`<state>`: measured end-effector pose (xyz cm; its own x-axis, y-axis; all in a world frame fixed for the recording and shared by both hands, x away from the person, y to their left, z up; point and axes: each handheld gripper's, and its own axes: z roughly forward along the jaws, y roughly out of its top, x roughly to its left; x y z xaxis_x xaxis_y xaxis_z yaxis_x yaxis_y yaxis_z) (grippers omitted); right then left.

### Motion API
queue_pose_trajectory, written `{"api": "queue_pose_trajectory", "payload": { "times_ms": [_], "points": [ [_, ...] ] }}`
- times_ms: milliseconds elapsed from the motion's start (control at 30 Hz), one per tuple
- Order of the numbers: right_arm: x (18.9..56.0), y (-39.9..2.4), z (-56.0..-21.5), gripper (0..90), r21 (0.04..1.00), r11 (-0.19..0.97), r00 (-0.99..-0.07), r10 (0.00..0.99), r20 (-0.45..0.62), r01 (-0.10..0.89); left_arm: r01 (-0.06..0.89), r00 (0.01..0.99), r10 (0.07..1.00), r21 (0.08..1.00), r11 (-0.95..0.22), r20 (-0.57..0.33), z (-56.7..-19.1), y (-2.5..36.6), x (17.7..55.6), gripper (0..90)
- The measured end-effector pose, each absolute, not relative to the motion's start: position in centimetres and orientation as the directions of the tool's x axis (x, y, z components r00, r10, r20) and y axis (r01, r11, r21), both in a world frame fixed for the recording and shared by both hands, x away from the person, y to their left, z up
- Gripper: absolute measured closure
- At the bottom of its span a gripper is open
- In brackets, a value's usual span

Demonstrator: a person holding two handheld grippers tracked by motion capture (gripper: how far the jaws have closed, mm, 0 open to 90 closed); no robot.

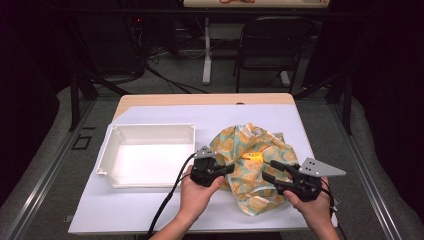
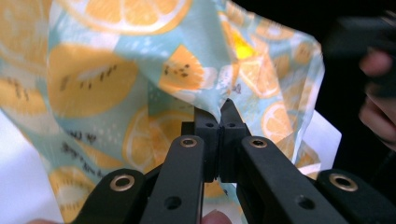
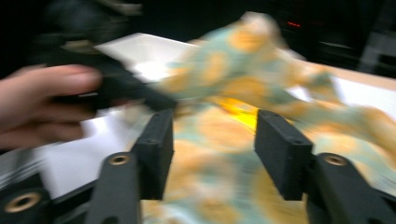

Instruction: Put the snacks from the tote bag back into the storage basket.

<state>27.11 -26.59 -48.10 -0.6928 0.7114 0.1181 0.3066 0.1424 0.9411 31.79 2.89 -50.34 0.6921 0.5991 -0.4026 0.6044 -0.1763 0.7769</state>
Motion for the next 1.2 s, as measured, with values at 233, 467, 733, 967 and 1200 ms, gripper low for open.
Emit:
{"api": "queue_pose_trajectory", "payload": {
  "times_ms": [233,467,733,967,1200],
  "points": [
    [29.0,-25.7,-50.8,46.6,0.884,0.226,-0.647,0.755,0.107,0.409,0.648,0.656,0.633,0.736,-0.195,-0.410,-53.0,3.0,31.3,89.9],
    [29.5,-25.7,-52.8,70.9,0.816,0.292,-0.632,0.767,0.113,0.499,0.673,0.630,0.688,0.695,-0.254,-0.359,-55.7,2.1,31.1,89.8],
    [30.3,-26.5,-54.6,70.4,0.739,0.328,-0.593,0.797,0.119,0.588,0.635,0.663,0.675,0.721,-0.276,-0.325,-55.7,2.5,30.1,70.9],
    [28.1,-27.1,-50.9,61.4,0.850,0.261,-0.622,0.777,0.097,0.458,0.554,0.687,0.665,0.802,-0.222,-0.291,-52.3,5.1,28.1,52.8],
    [28.1,-27.7,-48.3,40.1,0.930,0.136,-0.518,0.853,0.066,0.342,0.471,0.698,0.662,0.871,-0.139,-0.272,-48.5,4.8,28.3,38.4]
  ]
}}
